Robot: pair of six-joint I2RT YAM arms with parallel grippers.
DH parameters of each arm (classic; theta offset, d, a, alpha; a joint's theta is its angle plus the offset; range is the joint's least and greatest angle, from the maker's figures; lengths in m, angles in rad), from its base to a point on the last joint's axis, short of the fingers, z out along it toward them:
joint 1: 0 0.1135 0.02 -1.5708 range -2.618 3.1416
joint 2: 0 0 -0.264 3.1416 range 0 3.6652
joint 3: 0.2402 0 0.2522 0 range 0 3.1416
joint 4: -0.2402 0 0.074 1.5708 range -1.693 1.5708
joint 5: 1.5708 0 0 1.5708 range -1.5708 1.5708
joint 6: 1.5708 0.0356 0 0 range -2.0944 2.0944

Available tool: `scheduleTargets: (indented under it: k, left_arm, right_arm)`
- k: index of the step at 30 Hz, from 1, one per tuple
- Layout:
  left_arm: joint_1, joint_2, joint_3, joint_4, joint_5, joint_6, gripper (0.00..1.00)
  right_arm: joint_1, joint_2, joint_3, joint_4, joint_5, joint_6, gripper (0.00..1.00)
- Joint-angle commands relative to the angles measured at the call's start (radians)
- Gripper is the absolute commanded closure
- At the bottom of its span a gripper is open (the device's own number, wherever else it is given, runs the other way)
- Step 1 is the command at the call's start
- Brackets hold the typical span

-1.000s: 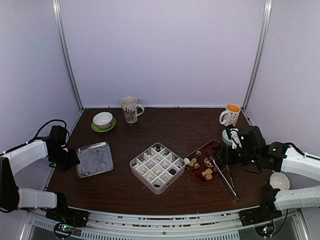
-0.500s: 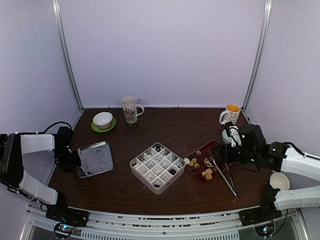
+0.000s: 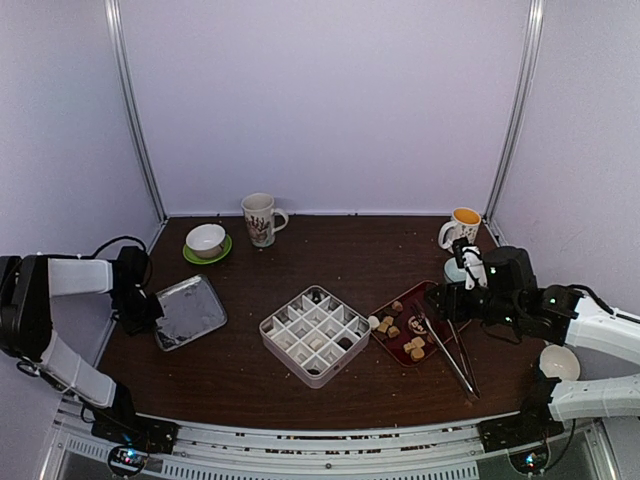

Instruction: Pack the chocolate

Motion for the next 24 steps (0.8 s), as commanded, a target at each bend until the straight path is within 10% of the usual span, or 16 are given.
scheduleTargets:
  k: [1, 24]
  left_arm:
    - [0.006, -0.017, 0.014, -0.017, -0.012, 0.009, 1.0]
    - [-0.085, -0.455, 0.124, -0.14, 0.306, 0.158, 1.0]
  right_arm:
    - [-0.006, -0.013, 0.0, 0.021, 0.01, -0.019, 0.3]
    - [-0.005, -0.116, 0.033, 0.208, -0.188, -0.199, 0.25]
